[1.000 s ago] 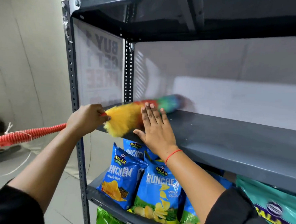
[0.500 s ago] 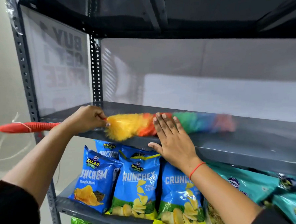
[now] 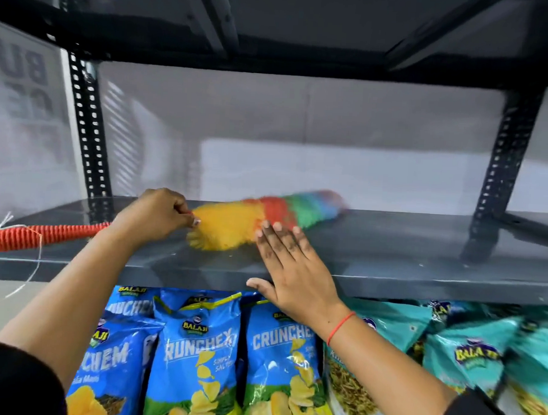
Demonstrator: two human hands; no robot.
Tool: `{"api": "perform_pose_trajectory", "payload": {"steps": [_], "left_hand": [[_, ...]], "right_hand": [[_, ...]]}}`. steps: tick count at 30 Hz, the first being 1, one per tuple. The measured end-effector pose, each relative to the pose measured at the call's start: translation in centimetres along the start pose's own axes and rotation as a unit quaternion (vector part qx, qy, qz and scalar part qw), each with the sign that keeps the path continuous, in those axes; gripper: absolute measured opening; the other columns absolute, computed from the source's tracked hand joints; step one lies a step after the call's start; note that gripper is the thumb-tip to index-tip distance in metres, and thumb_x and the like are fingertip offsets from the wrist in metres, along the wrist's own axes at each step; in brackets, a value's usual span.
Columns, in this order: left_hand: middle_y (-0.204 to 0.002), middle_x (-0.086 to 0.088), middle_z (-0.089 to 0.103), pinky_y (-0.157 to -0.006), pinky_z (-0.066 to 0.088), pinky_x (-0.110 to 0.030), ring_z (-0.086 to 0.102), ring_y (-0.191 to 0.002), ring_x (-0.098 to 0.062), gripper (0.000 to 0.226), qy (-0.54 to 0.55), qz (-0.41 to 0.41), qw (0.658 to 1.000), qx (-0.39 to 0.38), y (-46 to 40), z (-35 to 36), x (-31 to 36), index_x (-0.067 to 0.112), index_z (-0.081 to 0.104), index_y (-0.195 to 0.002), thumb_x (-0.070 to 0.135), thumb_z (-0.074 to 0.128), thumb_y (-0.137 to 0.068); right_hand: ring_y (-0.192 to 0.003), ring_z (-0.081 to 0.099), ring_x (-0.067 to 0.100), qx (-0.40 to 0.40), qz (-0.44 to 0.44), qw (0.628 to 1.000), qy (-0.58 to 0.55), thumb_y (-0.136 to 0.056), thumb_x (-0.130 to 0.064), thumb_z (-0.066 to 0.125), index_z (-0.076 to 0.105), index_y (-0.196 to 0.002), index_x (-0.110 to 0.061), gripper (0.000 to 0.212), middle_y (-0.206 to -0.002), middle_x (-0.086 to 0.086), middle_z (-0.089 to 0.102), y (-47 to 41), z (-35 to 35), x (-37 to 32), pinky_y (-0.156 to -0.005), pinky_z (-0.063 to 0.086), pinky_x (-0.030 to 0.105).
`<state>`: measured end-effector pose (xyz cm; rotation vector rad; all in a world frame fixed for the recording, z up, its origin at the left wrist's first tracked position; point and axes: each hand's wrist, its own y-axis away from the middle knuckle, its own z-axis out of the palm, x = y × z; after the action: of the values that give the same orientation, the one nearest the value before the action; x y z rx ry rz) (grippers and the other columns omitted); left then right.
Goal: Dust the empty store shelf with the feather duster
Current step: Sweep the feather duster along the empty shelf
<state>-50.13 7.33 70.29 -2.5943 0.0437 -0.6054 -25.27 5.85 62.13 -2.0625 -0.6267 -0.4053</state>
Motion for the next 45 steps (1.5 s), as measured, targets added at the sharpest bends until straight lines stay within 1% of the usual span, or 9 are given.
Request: {"api": "perform_pose_trajectory", "payload": {"steps": [6,11,17,23,29,34,38,41,45], "left_hand": [[-0.044,0.009,0.063,-0.039,0.043,-0.015,0.05,-0.036,-0.003,0.015,0.125,0.05,0.981,-0.136,-2.4,3.0,2.7,0.014,0.069,-0.063,0.019,0.078,-0.073],[-0.071,-0.002,0.06,-0.059,0.039,-0.028,0.054,-0.072,-0.022,0.027,-0.001,0.045,0.998,-0.031,-4.4,5.7,5.4,0.02,0.056,-0.059,0.032,0.072,-0.077],[-0.061,0.006,0.062,-0.046,0.04,-0.021,0.05,-0.045,-0.01,0.018,0.131,0.139,0.97,-0.15,-5.0,7.4,10.5,0.016,0.065,-0.066,0.027,0.076,-0.075],[-0.081,-0.003,0.06,-0.066,0.042,-0.028,0.056,-0.073,-0.023,0.025,0.068,0.119,0.988,-0.068,-6.4,10.1,14.3,0.01,0.067,-0.078,0.034,0.071,-0.078],[-0.062,0.001,0.064,-0.052,0.041,-0.023,0.053,-0.047,-0.017,0.026,0.15,0.131,0.966,-0.163,-5.9,12.3,16.9,0.019,0.061,-0.056,0.029,0.076,-0.074],[-0.108,-0.019,0.065,-0.07,0.041,-0.033,0.061,-0.098,-0.038,0.034,0.063,0.059,0.994,-0.065,-6.3,13.2,19.3,0.005,0.065,-0.094,0.035,0.069,-0.08],[-0.094,-0.015,0.071,-0.077,0.052,-0.038,0.066,-0.087,-0.034,0.031,0.143,0.106,0.974,-0.143,-6.5,14.1,21.1,0.006,0.071,-0.084,0.036,0.073,-0.075],[-0.092,-0.014,0.071,-0.08,0.054,-0.04,0.066,-0.086,-0.034,0.029,0.152,0.13,0.962,-0.186,-5.9,15.4,22.9,0.007,0.071,-0.082,0.035,0.074,-0.075],[-0.108,-0.019,0.065,-0.073,0.045,-0.034,0.061,-0.099,-0.038,0.029,0.075,0.11,0.986,-0.099,-6.0,17.3,25.9,0.003,0.064,-0.097,0.029,0.064,-0.083]], "right_hand": [[-0.132,0.035,0.026,-0.002,0.045,0.999,-0.02,-0.09,-0.056,0.021,0.035,-0.136,-0.004,0.071,-0.142,0.013,0.041,1.4,0.2,2.7,-0.106,0.03,0.047],[-0.129,0.04,0.026,-0.057,0.059,0.997,0.007,-0.094,-0.054,0.008,0.042,-0.133,-0.004,0.071,-0.138,0.012,0.047,4.1,0.3,5.9,-0.104,0.032,0.048],[-0.132,0.033,0.03,-0.076,0.101,0.992,-0.016,-0.094,-0.055,0.008,0.038,-0.135,-0.001,0.074,-0.142,0.017,0.04,5.9,0.3,7.2,-0.111,0.02,0.045],[-0.13,0.038,0.03,-0.108,0.135,0.985,-0.013,-0.093,-0.055,0.008,0.042,-0.133,-0.002,0.075,-0.14,0.016,0.043,6.8,0.0,8.1,-0.104,0.031,0.05],[-0.13,0.038,0.032,-0.125,0.174,0.976,-0.026,-0.093,-0.055,0.005,0.043,-0.132,0.0,0.078,-0.139,0.017,0.044,7.7,-0.1,9.0,-0.103,0.029,0.053],[-0.131,0.035,0.034,-0.117,0.207,0.971,-0.04,-0.088,-0.054,0.025,0.039,-0.133,0.002,0.073,-0.141,0.019,0.041,8.5,-0.1,8.7,-0.103,0.027,0.054],[-0.137,0.01,0.032,-0.116,0.222,0.965,-0.079,-0.089,-0.051,0.026,0.025,-0.139,0.001,0.072,-0.148,0.018,0.024,8.9,-0.3,8.6,-0.11,0.009,0.053],[-0.138,-0.014,0.025,-0.135,0.204,0.966,-0.085,-0.089,-0.053,0.022,0.002,-0.142,-0.006,0.074,-0.149,0.008,-0.006,9.5,-0.4,9.0,-0.113,-0.012,0.038],[-0.133,-0.03,0.017,-0.153,0.203,0.964,-0.085,-0.087,-0.056,0.016,-0.008,-0.142,-0.011,0.075,-0.146,0.001,-0.019,10.7,-0.2,10.3,-0.109,-0.024,0.026]]}}
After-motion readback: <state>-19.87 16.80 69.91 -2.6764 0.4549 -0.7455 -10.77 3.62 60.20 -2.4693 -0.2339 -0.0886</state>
